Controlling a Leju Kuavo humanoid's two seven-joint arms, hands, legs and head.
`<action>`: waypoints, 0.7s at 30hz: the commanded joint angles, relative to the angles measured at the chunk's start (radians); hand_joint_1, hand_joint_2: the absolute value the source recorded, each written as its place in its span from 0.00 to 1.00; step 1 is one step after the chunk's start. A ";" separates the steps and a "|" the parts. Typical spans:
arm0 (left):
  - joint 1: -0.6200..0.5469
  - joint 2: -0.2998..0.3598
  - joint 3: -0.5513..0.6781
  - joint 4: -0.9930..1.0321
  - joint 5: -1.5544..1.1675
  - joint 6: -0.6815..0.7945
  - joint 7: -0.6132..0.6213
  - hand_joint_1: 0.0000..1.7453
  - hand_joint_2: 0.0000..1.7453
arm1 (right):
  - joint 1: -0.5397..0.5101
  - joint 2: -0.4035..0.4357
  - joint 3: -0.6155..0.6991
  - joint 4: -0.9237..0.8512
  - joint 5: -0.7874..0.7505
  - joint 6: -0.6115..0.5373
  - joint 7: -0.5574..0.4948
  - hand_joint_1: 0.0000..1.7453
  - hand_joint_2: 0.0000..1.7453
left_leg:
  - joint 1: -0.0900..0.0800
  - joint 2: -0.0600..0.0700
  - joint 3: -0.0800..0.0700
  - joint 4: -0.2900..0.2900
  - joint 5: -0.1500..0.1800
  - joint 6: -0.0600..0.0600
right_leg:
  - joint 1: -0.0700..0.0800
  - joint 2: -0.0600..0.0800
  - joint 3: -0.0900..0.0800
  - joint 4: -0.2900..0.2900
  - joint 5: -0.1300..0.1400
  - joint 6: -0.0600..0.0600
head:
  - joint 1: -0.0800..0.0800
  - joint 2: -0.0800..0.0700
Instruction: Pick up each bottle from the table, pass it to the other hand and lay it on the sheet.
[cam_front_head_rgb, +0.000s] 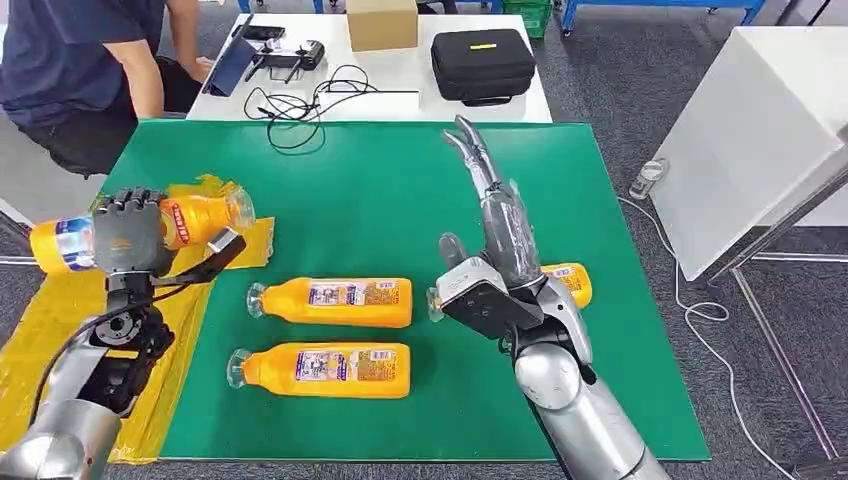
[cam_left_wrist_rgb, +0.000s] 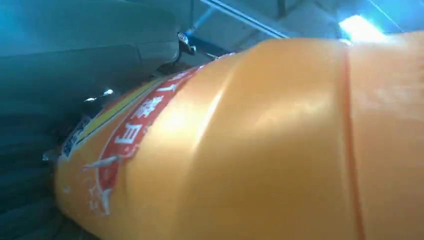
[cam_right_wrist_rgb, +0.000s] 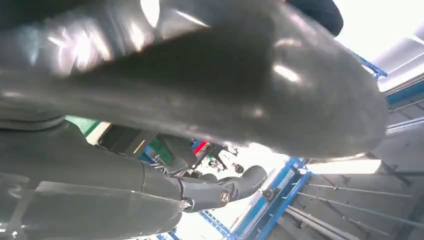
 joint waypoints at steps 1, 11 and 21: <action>-0.087 -0.025 -0.119 0.298 0.023 -0.013 -0.024 1.00 1.00 | -0.091 0.001 0.053 0.138 -0.011 0.029 0.000 0.00 0.00 | 0.000 0.001 0.003 -0.001 -0.001 -0.001 | 0.000 -0.001 0.003 0.000 -0.001 0.000 | 0.000 0.000; -0.082 -0.096 -0.033 0.330 0.123 -0.325 0.043 0.00 0.00 | -0.062 0.005 0.095 0.149 0.000 0.078 0.041 0.00 0.00 | 0.001 -0.001 0.003 0.000 -0.001 -0.001 | 0.001 -0.002 0.004 -0.001 -0.002 0.000 | 0.000 0.000; -0.076 -0.087 0.026 0.317 0.171 -0.346 0.031 0.00 0.00 | -0.053 0.020 0.111 0.178 0.031 0.105 0.048 0.00 0.00 | 0.001 0.000 0.002 0.000 0.000 -0.001 | 0.001 -0.001 0.002 -0.001 -0.001 0.000 | 0.000 0.000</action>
